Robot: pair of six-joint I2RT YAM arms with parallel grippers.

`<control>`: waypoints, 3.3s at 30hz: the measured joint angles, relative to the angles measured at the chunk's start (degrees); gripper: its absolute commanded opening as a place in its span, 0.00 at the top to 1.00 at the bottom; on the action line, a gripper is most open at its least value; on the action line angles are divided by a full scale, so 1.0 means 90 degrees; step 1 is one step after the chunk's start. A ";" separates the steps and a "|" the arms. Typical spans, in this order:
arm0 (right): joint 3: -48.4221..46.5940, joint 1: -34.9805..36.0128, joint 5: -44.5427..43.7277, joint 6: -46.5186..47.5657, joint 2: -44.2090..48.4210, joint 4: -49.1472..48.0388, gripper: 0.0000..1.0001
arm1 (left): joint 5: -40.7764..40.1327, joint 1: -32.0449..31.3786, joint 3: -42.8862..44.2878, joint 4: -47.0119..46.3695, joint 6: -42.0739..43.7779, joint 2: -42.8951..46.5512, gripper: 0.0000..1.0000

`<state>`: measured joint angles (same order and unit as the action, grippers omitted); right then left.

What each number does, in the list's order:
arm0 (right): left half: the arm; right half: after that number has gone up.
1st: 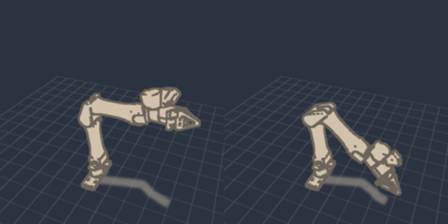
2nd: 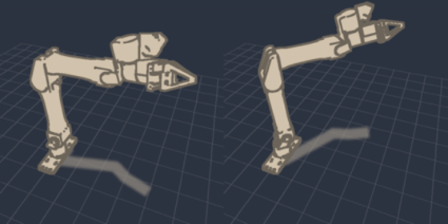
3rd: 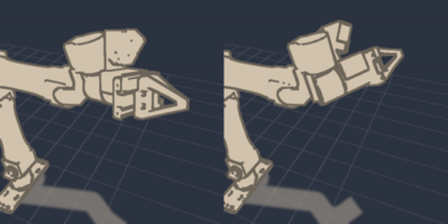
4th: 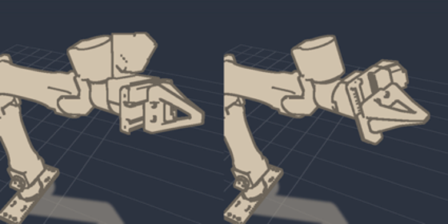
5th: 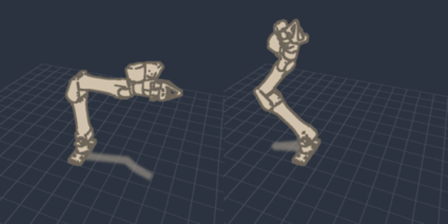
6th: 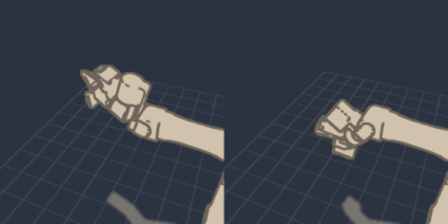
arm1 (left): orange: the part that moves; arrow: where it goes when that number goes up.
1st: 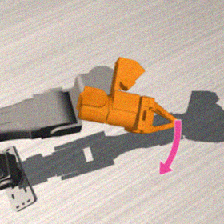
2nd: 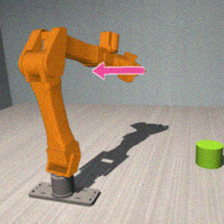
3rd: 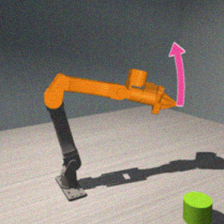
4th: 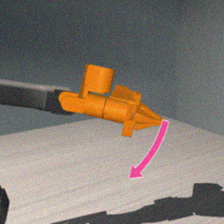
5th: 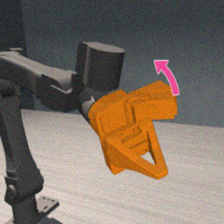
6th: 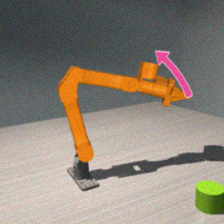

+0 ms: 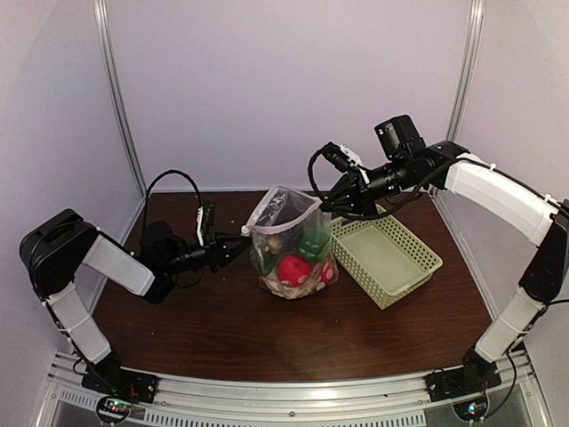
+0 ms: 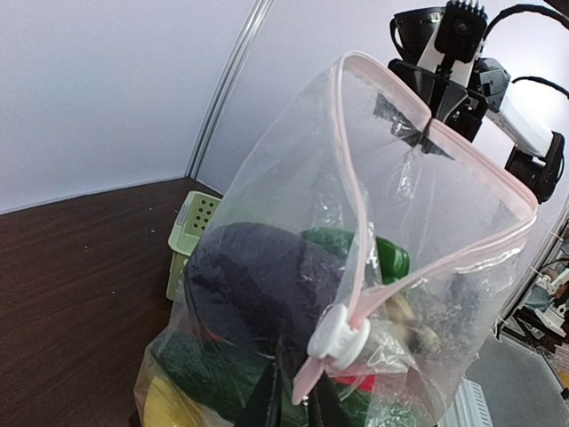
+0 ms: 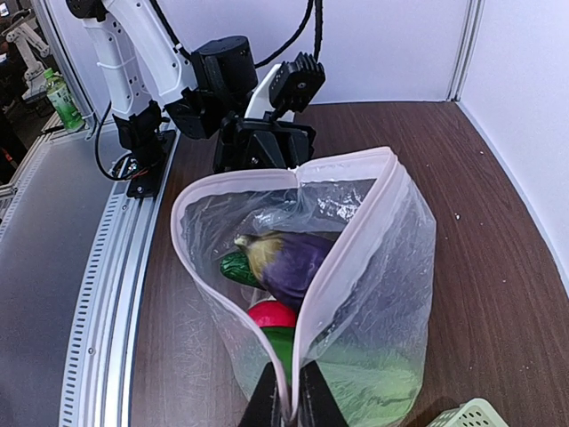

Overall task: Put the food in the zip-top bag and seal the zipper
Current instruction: Pass from the right arm to the left, then adjust the zipper food storage bag at the center of the board.

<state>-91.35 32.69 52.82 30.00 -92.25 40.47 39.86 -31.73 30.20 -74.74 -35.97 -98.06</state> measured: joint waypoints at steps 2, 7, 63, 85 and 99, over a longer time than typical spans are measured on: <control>0.0000 0.0000 -0.0002 0.0000 0.0000 0.0000 0.93 | 0.0002 0.0000 -0.0044 -0.0005 -0.0002 0.0141 0.81; 0.0000 0.0000 -0.0002 -0.0002 0.0000 -0.0002 0.92 | 0.0000 0.0000 -0.0078 -0.0032 0.0080 0.0522 0.85; -0.1151 -0.0168 -0.0364 0.0835 -0.0748 0.0733 0.28 | 0.0041 -0.0406 0.5008 1.1383 0.3793 0.3113 1.00; -0.1049 -0.0474 0.0141 0.0561 -0.1630 0.0017 0.34 | -0.0741 -0.0418 0.3893 1.1715 0.4680 0.3616 1.00; -0.2045 -0.0379 0.1304 -0.0095 -0.2722 -0.0646 0.90 | -0.1071 -0.0418 0.3893 1.1793 0.4782 0.3665 1.00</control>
<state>-109.75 29.28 64.55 29.15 -116.75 34.65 30.22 -35.48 65.23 31.40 7.07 -65.08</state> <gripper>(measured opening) 0.353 0.013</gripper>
